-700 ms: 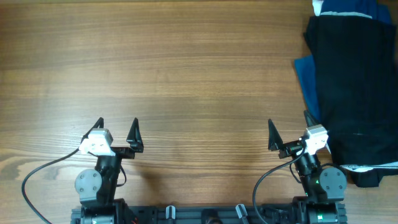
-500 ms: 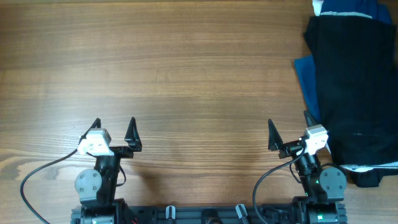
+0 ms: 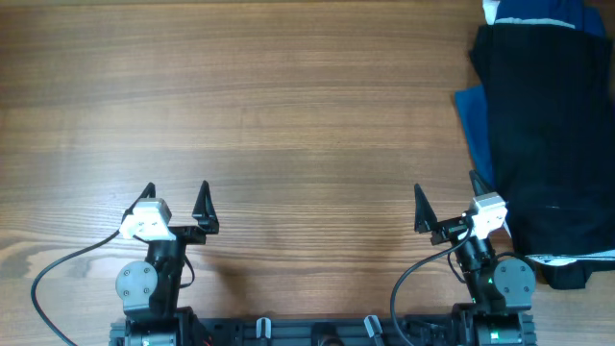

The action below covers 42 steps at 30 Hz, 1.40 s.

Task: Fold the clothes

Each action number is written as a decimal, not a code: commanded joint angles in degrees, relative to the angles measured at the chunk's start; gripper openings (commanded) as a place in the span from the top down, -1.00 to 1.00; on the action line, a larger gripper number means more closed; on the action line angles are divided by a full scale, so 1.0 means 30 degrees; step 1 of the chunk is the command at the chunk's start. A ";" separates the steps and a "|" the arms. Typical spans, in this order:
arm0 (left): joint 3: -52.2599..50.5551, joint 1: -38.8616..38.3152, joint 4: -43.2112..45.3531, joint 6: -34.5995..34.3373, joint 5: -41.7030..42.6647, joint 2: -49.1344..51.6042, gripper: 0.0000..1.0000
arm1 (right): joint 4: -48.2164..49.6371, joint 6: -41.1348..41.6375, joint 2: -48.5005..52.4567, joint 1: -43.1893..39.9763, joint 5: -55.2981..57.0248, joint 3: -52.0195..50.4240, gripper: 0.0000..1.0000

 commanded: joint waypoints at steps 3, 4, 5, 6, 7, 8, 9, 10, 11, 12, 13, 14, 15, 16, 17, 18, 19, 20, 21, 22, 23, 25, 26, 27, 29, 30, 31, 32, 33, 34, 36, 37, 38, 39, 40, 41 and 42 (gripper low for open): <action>-0.0080 0.0109 -0.0073 0.0364 -0.0299 -0.0138 -1.00 | 0.0051 0.0291 0.0044 0.0007 0.0182 -0.0022 -0.99; -0.0080 0.0109 -0.0073 0.0364 -0.0299 -0.0138 -1.00 | 0.0051 0.0291 0.0044 0.0007 0.0182 -0.0022 -0.99; -0.0080 0.0109 -0.0073 0.0364 -0.0299 -0.0138 -1.00 | 0.0051 0.0291 0.0044 0.0007 0.0182 -0.0022 -1.00; -0.0080 0.0109 -0.0073 0.0364 -0.0299 -0.0138 -1.00 | 0.0051 0.0291 0.0044 0.0007 0.0182 -0.0022 -0.99; -0.0080 0.0109 -0.0073 0.0364 -0.0299 -0.0138 -1.00 | 0.0051 0.0284 0.0044 0.0007 0.0182 -0.0022 -0.99; -0.0080 0.0109 -0.0073 0.0364 -0.0299 -0.0138 -1.00 | 0.0051 0.0284 0.0044 0.0007 0.0182 -0.0022 -0.99; -0.0080 0.0109 -0.0073 0.0364 -0.0299 -0.0138 -1.00 | 0.0051 0.0284 0.0044 0.0007 0.0182 -0.0022 -0.99; -0.0080 0.0109 -0.0073 0.0364 -0.0299 -0.0138 -1.00 | 0.0051 0.0291 0.0044 0.0007 0.0182 -0.0022 -0.99; -0.0080 0.0109 -0.0073 0.0364 -0.0299 -0.0138 -1.00 | 0.0051 0.0299 0.0044 0.0007 0.0182 -0.0022 -1.00; -0.0080 0.0109 -0.0073 0.0364 -0.0299 -0.0138 -1.00 | 0.0051 0.0291 0.0044 0.0007 0.0182 -0.0022 -1.00; -0.0080 0.0109 -0.0073 0.0364 -0.0299 -0.0138 -1.00 | 0.0051 0.0291 0.0044 0.0007 0.0182 -0.0022 -1.00; -0.0080 0.0109 -0.0073 0.0364 -0.0299 -0.0138 -1.00 | 0.0051 0.0291 0.0044 0.0007 0.0182 -0.0022 -1.00; -0.0080 0.0109 -0.0073 0.0364 -0.0299 -0.0138 -1.00 | 0.0051 0.0291 0.0044 0.0007 0.0182 -0.0022 -0.99; -0.0080 0.0109 -0.0073 0.0364 -0.0299 -0.0138 -1.00 | 0.0051 0.0299 0.0044 0.0007 0.0182 -0.0022 -1.00; -0.0080 0.0109 -0.0073 0.0364 -0.0299 -0.0138 -1.00 | 0.0051 0.0291 0.0044 0.0007 0.0182 -0.0022 -0.99; -0.0080 0.0109 -0.0073 0.0364 -0.0299 -0.0138 -1.00 | 0.0051 0.0284 0.0044 0.0007 0.0182 -0.0022 -0.99; -0.0080 0.0109 -0.0073 0.0364 -0.0299 -0.0138 -1.00 | 0.0051 0.0284 0.0044 0.0007 0.0182 -0.0022 -0.99; -0.0080 0.0109 -0.0073 0.0364 -0.0299 -0.0138 -1.00 | 0.0051 0.0291 0.0044 0.0007 0.0182 -0.0022 -0.99; -0.0080 0.0109 -0.0073 0.0364 -0.0299 -0.0138 -1.00 | 0.0051 0.0291 0.0044 0.0007 0.0182 -0.0022 -0.99; -0.0080 0.0109 -0.0073 0.0364 -0.0299 -0.0138 -1.00 | 0.0051 0.0284 0.0044 0.0007 0.0182 -0.0022 -0.99; -0.0080 0.0109 -0.0073 0.0364 -0.0299 -0.0138 -1.00 | 0.0051 0.0291 0.0044 0.0007 0.0182 -0.0022 -1.00; -0.0080 0.0109 -0.0073 0.0364 -0.0299 -0.0138 -1.00 | 0.0051 0.0291 0.0044 0.0007 0.0182 -0.0022 -1.00; -0.0080 0.0109 -0.0073 0.0364 -0.0299 -0.0131 -1.00 | 0.0051 0.0291 0.0044 0.0007 0.0182 -0.0022 -1.00; -0.0080 0.0109 -0.0073 0.0364 -0.0299 -0.0138 -1.00 | 0.0051 0.0291 0.0044 0.0007 0.0182 -0.0022 -0.98; -0.0080 0.0109 -0.0073 0.0364 -0.0299 -0.0138 -1.00 | 0.0051 0.0291 0.0044 0.0007 0.0182 -0.0022 -0.99; -0.0080 0.0109 -0.0073 0.0364 -0.0299 -0.0138 -1.00 | 0.0051 0.0291 0.0044 0.0007 0.0182 -0.0022 -0.99; -0.0080 0.0109 -0.0073 0.0364 -0.0299 -0.0138 -1.00 | 0.0182 -0.0277 0.0044 0.0007 0.0612 -0.0022 -0.99; -0.0080 0.0109 -0.0073 0.0364 -0.0299 -0.0138 -1.00 | 0.0175 -0.1129 0.0044 0.0007 0.1217 -0.0022 -0.99; -0.0080 0.0109 -0.0073 0.0364 -0.0299 -0.0138 -1.00 | 0.0168 -0.1515 0.0044 0.0007 0.1275 -0.0022 -0.99; -0.0080 0.0109 -0.0073 0.0364 -0.0299 -0.0138 -1.00 | 0.0117 -0.1727 0.0044 0.0007 0.1268 -0.0022 -1.00; -0.0080 0.0109 -0.0073 0.0364 -0.0299 -0.0138 -1.00 | -0.0029 -0.1763 0.0044 0.0007 0.1661 -0.0022 -1.00; -0.0080 0.0109 -0.0073 0.0364 -0.0299 -0.0138 -1.00 | -0.0029 -0.1741 0.0044 0.0007 0.1931 -0.0022 -0.99; -0.0080 0.0109 -0.0073 0.0364 -0.0306 -0.0138 -1.00 | 0.0044 -0.1734 0.0044 0.0007 0.1931 -0.0022 -1.00; -0.0080 0.0109 -0.0073 0.0364 -0.0299 -0.0138 -1.00 | 0.0197 -0.1712 0.0044 0.0007 0.1923 -0.0022 -1.00; -0.0080 0.0109 -0.0073 0.0364 -0.0299 -0.0131 -1.00 | 0.0350 -0.1668 0.0044 0.0007 0.1916 -0.0022 -0.99; -0.0080 0.0109 -0.0073 0.0364 -0.0299 -0.0138 -1.00 | 0.0882 -0.1639 0.0044 0.0007 0.1785 -0.0022 -0.99; -0.0080 0.0109 -0.0058 0.0364 -0.0299 -0.0138 -1.00 | 0.1596 -0.1661 0.0044 0.0007 0.1508 -0.0022 -0.99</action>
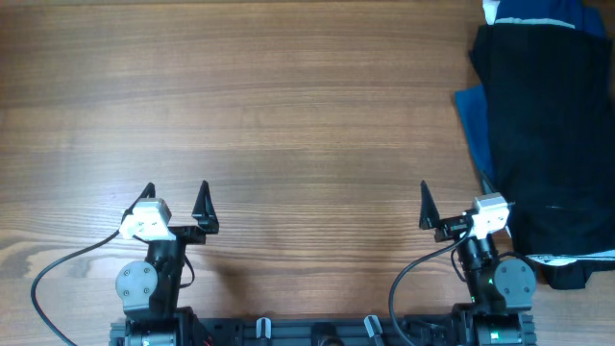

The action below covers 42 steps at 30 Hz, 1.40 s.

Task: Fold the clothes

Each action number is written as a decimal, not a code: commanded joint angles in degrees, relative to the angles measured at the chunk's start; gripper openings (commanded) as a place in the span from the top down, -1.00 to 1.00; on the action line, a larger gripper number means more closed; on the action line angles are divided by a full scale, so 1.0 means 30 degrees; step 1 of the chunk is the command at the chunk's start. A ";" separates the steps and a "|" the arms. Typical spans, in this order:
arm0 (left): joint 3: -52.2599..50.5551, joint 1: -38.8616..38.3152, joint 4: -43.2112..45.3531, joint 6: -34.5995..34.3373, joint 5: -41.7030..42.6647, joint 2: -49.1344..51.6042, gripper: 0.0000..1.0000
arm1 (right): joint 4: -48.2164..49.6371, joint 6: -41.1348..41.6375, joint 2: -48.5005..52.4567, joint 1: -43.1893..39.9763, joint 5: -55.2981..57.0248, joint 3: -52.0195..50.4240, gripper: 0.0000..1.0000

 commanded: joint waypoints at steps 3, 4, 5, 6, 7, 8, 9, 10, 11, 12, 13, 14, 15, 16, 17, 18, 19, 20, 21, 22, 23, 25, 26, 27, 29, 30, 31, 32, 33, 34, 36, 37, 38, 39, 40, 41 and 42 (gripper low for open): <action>-0.0080 0.0087 0.0386 0.0350 0.0313 -0.0138 -1.00 | 0.3519 -0.0146 0.0022 0.0007 -0.0117 -0.0015 -0.99; -0.0080 0.0087 0.0415 0.0350 0.0976 -0.0138 -1.00 | 0.4160 0.0189 0.0022 0.0007 -0.0342 0.0051 -0.99; -0.0080 0.0087 0.0532 0.0350 0.1472 -0.0138 -1.00 | 0.4517 0.0750 0.0022 0.0007 -0.0423 0.0291 -1.00; -0.0080 0.0087 0.0641 0.0284 0.1559 -0.0138 -1.00 | 0.4401 0.1027 0.0029 0.0007 -0.0466 0.0546 -0.99; -0.0073 0.0087 0.0867 -0.0182 0.1552 -0.0138 -1.00 | 0.4233 0.1166 0.0117 0.0007 -0.0510 0.0860 -1.00; -0.0036 0.0087 0.0940 -0.0226 0.1566 -0.0138 -1.00 | 0.3942 0.1166 0.0255 0.0007 -0.0627 0.1144 -1.00; 0.0117 0.0087 0.0816 -0.0299 0.1588 -0.0117 -1.00 | 0.3541 0.1166 0.0430 0.0007 -0.0845 0.1494 -0.99; 0.0452 0.0087 0.0561 -0.0612 0.1632 0.0000 -1.00 | 0.3024 0.1195 0.0758 0.0007 -0.0991 0.2018 -0.99; 0.0780 0.0087 0.0233 -0.0729 0.1698 0.0189 -1.00 | 0.2535 0.1319 0.1064 0.0007 -0.0969 0.2528 -0.99; 0.1450 0.0087 -0.0488 -0.0721 0.1712 0.0634 -1.00 | 0.1712 0.1661 0.1690 0.0007 -0.0954 0.3512 -0.99; 0.2062 0.0087 -0.1086 -0.0721 0.1698 0.1173 -1.00 | 0.0852 0.1741 0.2506 0.0007 -0.0962 0.4670 -0.99; 0.2645 0.0087 -0.1523 -0.0721 0.1698 0.1872 -1.00 | 0.0160 0.1719 0.3402 0.0007 -0.0954 0.5770 -0.99; 0.3177 0.0087 -0.1770 -0.0721 0.1712 0.2637 -1.00 | -0.0459 0.1617 0.4204 0.0007 -0.0962 0.6717 -0.99; 0.3869 0.0087 -0.1931 -0.0721 0.1741 0.3723 -1.00 | -0.1654 0.1596 0.5814 0.0007 -0.0954 0.8524 -0.99; 0.4721 0.0087 -0.2033 -0.0721 0.1916 0.4932 -1.00 | -0.2849 0.1617 0.7300 0.0007 -0.0969 1.0156 -1.00; 0.5595 0.0087 -0.2193 -0.0721 0.2149 0.5967 -1.00 | -0.3708 0.1654 0.8262 0.0007 -0.0991 1.1256 -1.00; 0.6615 0.0087 -0.2448 -0.0721 0.2361 0.7023 -1.00 | -0.5078 0.1661 0.9661 0.0007 -0.1195 1.2947 -0.99; 0.7949 0.0087 -0.2936 -0.0721 0.2361 0.8327 -1.00 | -0.6513 0.1661 1.1016 0.0007 -0.1202 1.4644 -1.00; 0.9719 0.0087 -0.3869 -0.0714 0.2346 0.9916 -1.00 | -0.8051 0.1654 1.2429 0.0007 -0.1195 1.6393 -0.99; 1.0746 0.0087 -0.4575 -0.0707 0.2331 1.0863 -1.00 | -0.9056 0.1610 1.3369 0.0007 -0.1195 1.7537 -0.99; 1.2568 0.0087 -0.6018 -0.0714 0.2339 1.2531 -1.00 | -1.0331 0.1603 1.4469 0.0007 -0.1202 1.8826 -1.00; 1.5992 0.0087 -0.9398 -0.0714 0.2339 1.5773 -1.00 | -1.2896 0.1596 1.6939 0.0007 -0.1282 2.1515 -1.00; 1.7223 0.0087 -1.0703 -0.0714 0.2346 1.6968 -1.00 | -1.4098 0.1581 1.7966 0.0007 -0.1355 2.2571 -0.99; 1.8775 0.0087 -1.2451 -0.0707 0.2353 1.8455 -1.00 | -1.5256 0.1494 1.9074 0.0007 -0.1632 2.3547 -1.00; 2.1449 0.0087 -1.5344 -0.0714 0.2353 2.1238 -1.00 | -1.7099 0.0255 2.1012 0.0007 -0.2994 2.4961 -1.00; 2.2425 0.0087 -1.6422 -0.0714 0.2353 2.2433 -1.00 | -1.7675 -0.0379 2.1937 0.0007 -0.3708 2.5420 -0.99; 2.3263 0.0087 -1.7194 -0.0714 0.2346 2.3860 -1.00 | -1.7864 -0.0379 2.2877 0.0007 -0.3818 2.5390 -0.99; 2.3358 0.0087 -1.7311 -0.0714 0.2353 2.4567 -1.00 | -1.7908 -0.0066 2.3380 0.0007 -0.3963 2.5354 -1.00; 2.3350 0.0095 -1.7303 -0.0699 0.2324 2.5135 -1.00 | -1.7886 0.0328 2.3904 0.0007 -0.4379 2.5354 -1.00; 2.3350 0.0087 -1.7296 -0.0634 0.2310 2.5675 -1.00 | -1.8076 0.0248 2.4429 0.0007 -0.4896 2.5354 -0.99; 2.3336 0.0087 -1.6968 -0.0648 0.2273 2.6986 -1.00 | -1.8702 0.0248 2.5456 0.0007 -0.4896 2.5354 -1.00; 2.3336 0.0087 -1.6844 -0.0656 0.2280 2.7904 -1.00 | -1.8710 0.0729 2.5951 -0.0051 -0.4080 2.5354 -1.00; 2.3336 0.0087 -1.6852 -0.0663 0.2426 2.8516 -1.00 | -1.8724 0.2317 2.6148 -0.0262 -0.2630 2.5354 -0.99; 2.3336 0.0087 -1.6823 -0.0663 0.2696 2.9019 -1.00 | -1.8935 0.4444 2.6279 -0.0823 -0.0437 2.5354 -1.00; 2.3336 0.0087 -1.6779 -0.0663 0.3147 2.9536 -1.00 | -1.9387 0.6033 2.6323 -0.1880 0.1639 2.5354 -0.99; 2.3336 0.0087 -1.6786 -0.0663 0.3453 2.9835 -1.00 | -1.9868 0.7322 2.6338 -0.3031 0.2790 2.5354 -1.00; 2.3336 0.0087 -1.6764 -0.0663 0.3577 2.9959 -1.00 | -2.0210 0.8043 2.6352 -0.4131 0.3322 2.5354 -0.99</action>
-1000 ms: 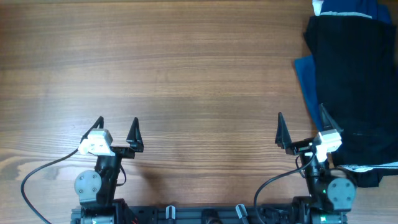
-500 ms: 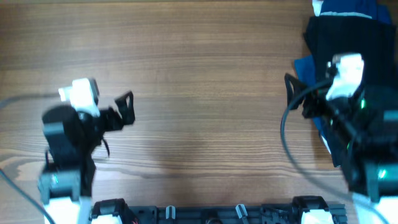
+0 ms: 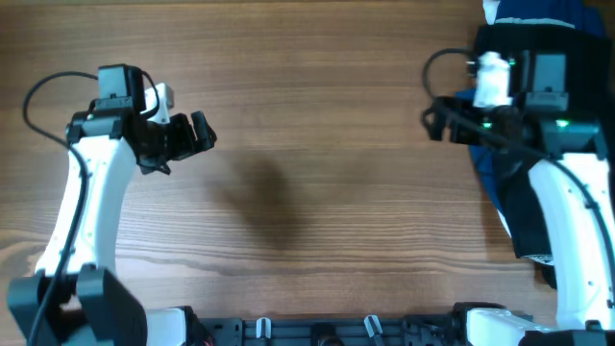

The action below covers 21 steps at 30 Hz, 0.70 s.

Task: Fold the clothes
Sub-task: 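Grasp the black shorts from the clothes pile with the right gripper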

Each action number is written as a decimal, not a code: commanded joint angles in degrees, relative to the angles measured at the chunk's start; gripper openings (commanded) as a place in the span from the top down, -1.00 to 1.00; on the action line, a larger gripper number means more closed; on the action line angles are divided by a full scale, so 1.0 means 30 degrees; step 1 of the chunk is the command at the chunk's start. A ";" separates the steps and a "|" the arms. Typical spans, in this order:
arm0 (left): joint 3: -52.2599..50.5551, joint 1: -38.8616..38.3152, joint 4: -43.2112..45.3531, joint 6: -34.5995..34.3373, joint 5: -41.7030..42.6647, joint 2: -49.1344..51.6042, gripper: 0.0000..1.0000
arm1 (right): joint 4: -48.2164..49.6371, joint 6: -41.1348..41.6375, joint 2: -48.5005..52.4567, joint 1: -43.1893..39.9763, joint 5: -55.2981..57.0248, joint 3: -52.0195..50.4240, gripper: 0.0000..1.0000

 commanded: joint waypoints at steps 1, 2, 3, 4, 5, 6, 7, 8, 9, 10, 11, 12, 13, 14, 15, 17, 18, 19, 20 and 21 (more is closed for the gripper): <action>0.0248 0.0087 0.0138 -0.0044 0.1064 0.0612 -1.00 | -0.0925 0.4452 0.0138 -0.4124 0.4408 0.0379 -0.99; 0.0248 0.0087 0.0262 -0.0036 0.1064 0.0605 -1.00 | -0.1086 0.4750 0.0204 -0.6178 0.4408 0.0379 -0.99; 0.0248 0.0087 0.0357 -0.0036 0.1064 0.0605 -1.00 | -0.1129 0.4707 0.0262 -0.8051 0.4408 0.0379 -0.99; 0.0248 0.0087 0.0408 -0.0044 0.1064 0.0605 -1.00 | -0.1064 0.4634 0.0321 -0.9449 0.4597 0.0379 -1.00; 0.0248 0.0087 0.0401 -0.0044 0.1086 0.0605 -1.00 | -0.0685 0.4707 0.0364 -1.1052 0.4860 0.0379 -1.00; 0.0248 0.0087 0.0379 -0.0036 0.1377 0.0605 -1.00 | 0.0102 0.4699 0.0401 -1.2488 0.4561 0.0379 -0.99; 0.0248 0.0087 0.0321 -0.0036 0.1501 0.0605 -1.00 | 0.0831 0.4452 0.0423 -1.3486 0.4051 0.0379 -1.00; 0.0248 0.0073 0.0255 -0.0029 0.1494 0.0605 -1.00 | 0.1574 0.4065 0.0525 -1.4433 0.3614 0.0379 -0.99; 0.0248 0.0073 0.0262 -0.0029 0.1494 0.0605 -1.00 | 0.2033 0.3738 0.0787 -1.5089 0.3643 0.0372 -1.00; 0.0248 0.0073 0.0270 -0.0029 0.1494 0.0605 -1.00 | 0.2251 0.3752 0.1173 -1.5489 0.3949 0.0364 -0.99; 0.0248 0.0073 0.0277 -0.0029 0.1494 0.0605 -1.00 | 0.2375 0.3796 0.1770 -1.5883 0.4007 0.0364 -0.99; 0.0248 0.0073 0.0277 -0.0029 0.1494 0.0605 -1.00 | 0.2353 0.3789 0.2521 -1.6218 0.3869 0.0364 -0.99; 0.0248 0.0073 0.0284 -0.0029 0.1494 0.0605 -1.00 | 0.2113 0.3789 0.3140 -1.6473 0.3825 0.0372 -0.97; 0.0248 0.0073 0.0284 -0.0029 0.1494 0.0605 -1.00 | 0.1785 0.3774 0.3708 -1.6706 0.3825 0.0364 -0.96; 0.0248 0.0073 0.0284 -0.0029 0.1494 0.0605 -1.00 | 0.1399 0.3745 0.4386 -1.6983 0.3832 0.0372 -0.96; 0.0240 0.0073 0.0335 -0.0029 0.1494 0.0605 -1.00 | 0.0831 0.3730 0.5530 -1.7478 0.3832 0.0364 -0.96; 0.0240 0.0073 0.0342 -0.0029 0.1494 0.0605 -1.00 | 0.0641 0.3723 0.5872 -1.7653 0.3832 0.0364 -0.96; 0.0240 0.0073 0.0342 -0.0029 0.1494 0.0605 -1.00 | 0.0401 0.3708 0.6193 -1.7850 0.3832 0.0364 -0.97; 0.0240 0.0073 0.0342 -0.0029 0.1494 0.0605 -1.00 | 0.0160 0.3439 0.6543 -1.8119 0.3818 0.0364 -0.97; 0.0240 0.0073 0.0342 -0.0029 0.1494 0.0605 -1.00 | -0.0029 0.3053 0.6798 -1.8323 0.3825 0.0364 -0.97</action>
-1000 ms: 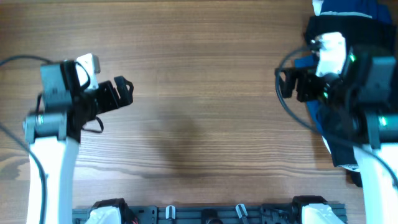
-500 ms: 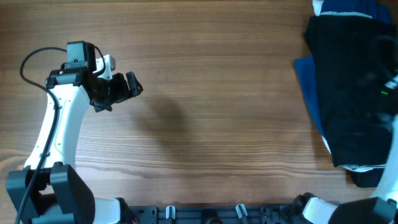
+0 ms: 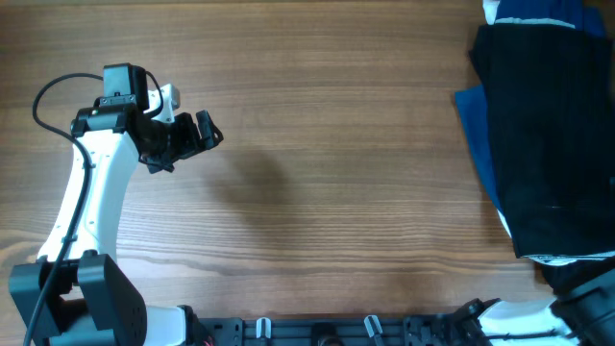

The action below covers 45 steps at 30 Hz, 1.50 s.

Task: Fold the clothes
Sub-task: 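Grasp the black shorts from the clothes pile with the right gripper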

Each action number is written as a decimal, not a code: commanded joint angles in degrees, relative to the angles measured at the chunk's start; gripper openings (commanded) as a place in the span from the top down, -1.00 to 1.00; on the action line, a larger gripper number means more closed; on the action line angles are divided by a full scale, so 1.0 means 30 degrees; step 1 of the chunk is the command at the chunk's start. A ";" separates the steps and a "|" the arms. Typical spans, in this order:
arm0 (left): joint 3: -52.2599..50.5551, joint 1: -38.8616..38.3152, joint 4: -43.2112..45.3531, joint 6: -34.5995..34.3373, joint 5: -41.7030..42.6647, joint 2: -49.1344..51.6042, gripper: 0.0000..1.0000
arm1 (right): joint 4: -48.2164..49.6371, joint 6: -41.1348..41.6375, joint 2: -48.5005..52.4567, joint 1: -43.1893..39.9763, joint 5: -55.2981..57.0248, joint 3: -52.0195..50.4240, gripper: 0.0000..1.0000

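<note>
The clothes lie piled at the table's right edge. A black garment is on top, a blue garment peeks out along its left side, and there is a bit of white at the far corner. My left gripper hovers over bare wood at the left, far from the pile, pointing right with its fingers apart and nothing between them. Of the right arm only a grey and white part shows, at the bottom right corner below the pile. Its gripper is out of view.
The wooden table fills the view. The arms' mounting rail runs along the near edge. The left arm's black cable loops out to the left of the arm.
The right arm was reaching over the pile's left edge and is now down at the bottom right corner, almost out of frame. The left gripper has shifted slightly right and down. The clothes lie unchanged.
Both arms first sat folded at the near edge with open grippers. Then both were raised, the left over the table's left side and the right over the pile's left edge. Now only the left stays out, and the pile looks untouched.
</note>
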 commanded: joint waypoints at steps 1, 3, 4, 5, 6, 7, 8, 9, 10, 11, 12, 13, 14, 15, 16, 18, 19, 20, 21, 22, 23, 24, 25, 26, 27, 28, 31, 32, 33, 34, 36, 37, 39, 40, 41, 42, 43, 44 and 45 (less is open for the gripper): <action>0.0233 0.0073 0.0051 -0.0036 0.0306 -0.0022 -1.00 | -0.0576 -0.1188 0.1115 -0.0867 -0.0146 0.0240 -0.98; 0.0233 0.0073 0.0087 -0.0036 0.0306 -0.0022 -1.00 | -0.0772 -0.1107 0.1428 -0.1239 -0.0248 0.0240 -0.99; 0.0233 0.0073 0.0124 -0.0036 0.0306 -0.0022 -1.00 | -0.0831 -0.1115 0.1508 -0.1428 -0.0284 0.0240 -0.99; 0.0233 0.0073 0.0131 -0.0036 0.0306 -0.0022 -1.00 | -0.0867 -0.1115 0.1508 -0.1596 -0.0277 0.0240 -0.99; 0.0233 0.0073 0.0124 -0.0036 0.0306 -0.0022 -1.00 | -0.0903 -0.1115 0.1530 -0.1763 -0.0270 0.0240 -0.99; 0.0233 0.0073 0.0124 -0.0036 0.0306 -0.0022 -1.00 | -0.0918 -0.1107 0.1581 -0.1909 -0.0284 0.0240 -1.00; 0.0233 0.0073 0.0131 -0.0036 0.0306 -0.0022 -1.00 | -0.0925 -0.1107 0.1698 -0.1974 -0.0291 0.0240 -0.99; 0.0233 0.0073 0.0182 -0.0036 0.0306 -0.0022 -1.00 | -0.0896 -0.1122 0.1836 -0.1967 -0.0291 0.0204 -0.99; 0.0233 0.0073 0.0284 -0.0044 0.0306 -0.0022 -1.00 | -0.0809 -0.1129 0.2076 -0.1967 -0.0284 0.0058 -0.99; 0.0233 0.0073 0.0357 -0.0044 0.0306 -0.0022 -1.00 | -0.0663 -0.1129 0.2266 -0.1967 -0.0291 -0.0131 -0.98; 0.0233 0.0073 0.0408 -0.0044 0.0306 -0.0022 -1.00 | -0.0554 -0.1202 0.2433 -0.1967 -0.0291 -0.0233 -0.89; 0.0233 0.0073 0.0408 -0.0044 0.0306 -0.0022 -1.00 | -0.0452 -0.1195 0.2528 -0.1967 -0.0408 -0.0270 -0.64; 0.0233 0.0073 0.0408 -0.0044 0.0306 -0.0022 -1.00 | -0.0342 -0.1202 0.2535 -0.1967 -0.0707 -0.0262 -0.32; 0.0233 0.0073 0.0408 -0.0044 0.0306 -0.0022 -1.00 | -0.0138 -0.1574 0.2499 -0.1967 -0.1297 -0.0262 0.15; 0.0233 0.0073 0.0481 -0.0044 0.0306 -0.0022 -1.00 | 0.0240 -0.2688 0.2433 -0.1960 -0.2623 -0.0262 0.44; 0.0233 0.0073 0.0736 -0.0044 0.0306 -0.0022 -0.90 | 0.0634 -0.3796 0.2280 -0.1960 -0.4648 -0.0255 0.80; 0.0233 0.0073 0.0984 -0.0044 0.0306 -0.0022 -0.74 | 0.0692 -0.3912 0.1996 -0.1953 -0.5785 -0.0248 0.91; 0.0233 0.0073 0.1188 -0.0044 0.0306 -0.0022 -0.58 | 0.0685 -0.4371 0.1603 -0.1865 -0.6841 -0.0226 0.91; 0.0233 0.0073 0.1392 -0.0044 0.0306 -0.0066 -0.45 | 0.0670 -0.4765 0.0991 -0.1632 -0.7810 -0.0219 0.91; 0.0240 0.0095 0.1479 -0.0044 0.0313 -0.0175 -0.34 | 0.0612 -0.4983 0.0335 -0.1348 -0.8517 -0.0219 0.91; 0.0291 0.0095 0.1494 -0.0044 0.0306 -0.0335 -0.24 | 0.0561 -0.5122 -0.0503 -0.0969 -0.9122 -0.0204 0.91; 0.0386 0.0095 0.1486 -0.0044 0.0306 -0.0546 -0.12 | 0.0437 -0.5144 -0.1588 -0.0393 -0.9530 -0.0102 0.91; 0.0561 0.0087 0.1464 -0.0044 0.0313 -0.0925 -0.11 | 0.0262 -0.5129 -0.2688 0.0284 -0.9690 0.0066 0.91; 0.0816 0.0095 0.1406 -0.0044 0.0306 -0.1719 -0.11 | 0.0138 -0.5115 -0.4685 0.1880 -0.9653 0.0444 0.91; 0.0874 0.0095 0.1428 -0.0044 0.0306 -0.2171 -0.11 | 0.0204 -0.5115 -0.5544 0.2725 -0.9566 0.0576 0.91; 0.0896 0.0095 0.1508 -0.0044 0.0306 -0.2754 -0.13 | 0.0379 -0.4903 -0.6521 0.3810 -0.8823 0.0692 0.91; 0.0896 0.0095 0.1566 -0.0044 0.0211 -0.4393 -0.15 | 0.0801 -0.3468 -0.8459 0.6696 -0.7592 0.0714 0.92; 0.0896 0.0095 0.1581 -0.0044 -0.0095 -0.4976 -0.16 | 0.0612 -0.3483 -0.8670 0.8145 -0.7985 0.0707 0.91; 0.0896 0.0146 0.1654 -0.0051 -0.0532 -0.5472 -0.15 | 0.0466 -0.3483 -0.8590 0.9719 -0.8240 0.0692 0.91; 0.0896 0.0313 0.1727 -0.0058 -0.0780 -0.5850 -0.16 | 0.0481 -0.3483 -0.8459 1.1038 -0.8291 0.0634 0.91; 0.0896 0.1100 0.1778 -0.0124 -0.0867 -0.6579 -0.18 | 0.0867 -0.3359 -0.7839 1.4928 -0.8284 0.0619 0.91; 0.0896 0.1625 0.1727 -0.0211 -0.0860 -0.6827 -0.20 | 0.1348 -0.2914 -0.7257 1.7289 -0.8204 0.0619 0.91; 0.0896 0.2616 0.1457 -0.0532 -0.0860 -0.7023 -0.24 | 0.2084 -0.2317 -0.6054 2.0968 -0.8138 0.0619 0.91; 0.0896 0.3366 0.1071 -0.0532 -0.0867 -0.7023 -0.26 | 0.2397 -0.2033 -0.5122 2.3205 -0.8138 0.0619 0.91; 0.0889 0.3869 0.0787 -0.0532 -0.0867 -0.7016 -0.28 | 0.2565 -0.1916 -0.4335 2.4880 -0.8131 0.0619 0.91; 0.0889 0.4233 0.0583 -0.0525 -0.0867 -0.7002 -0.30 | 0.2645 -0.1632 -0.3701 2.6104 -0.8138 0.0619 0.91; 0.0889 0.4728 0.0306 -0.0517 -0.0867 -0.7002 -0.34 | 0.2863 -0.1093 -0.2616 2.8050 -0.8145 0.0619 0.90; 0.0889 0.5064 0.0146 -0.0517 -0.0867 -0.7002 -0.36 | 0.3024 -0.1035 -0.1923 2.9274 -0.8225 0.0619 0.88; 0.0889 0.5355 -0.0007 -0.0466 -0.0867 -0.7009 -0.39 | 0.3279 -0.1042 -0.1341 3.0388 -0.8604 0.0619 0.85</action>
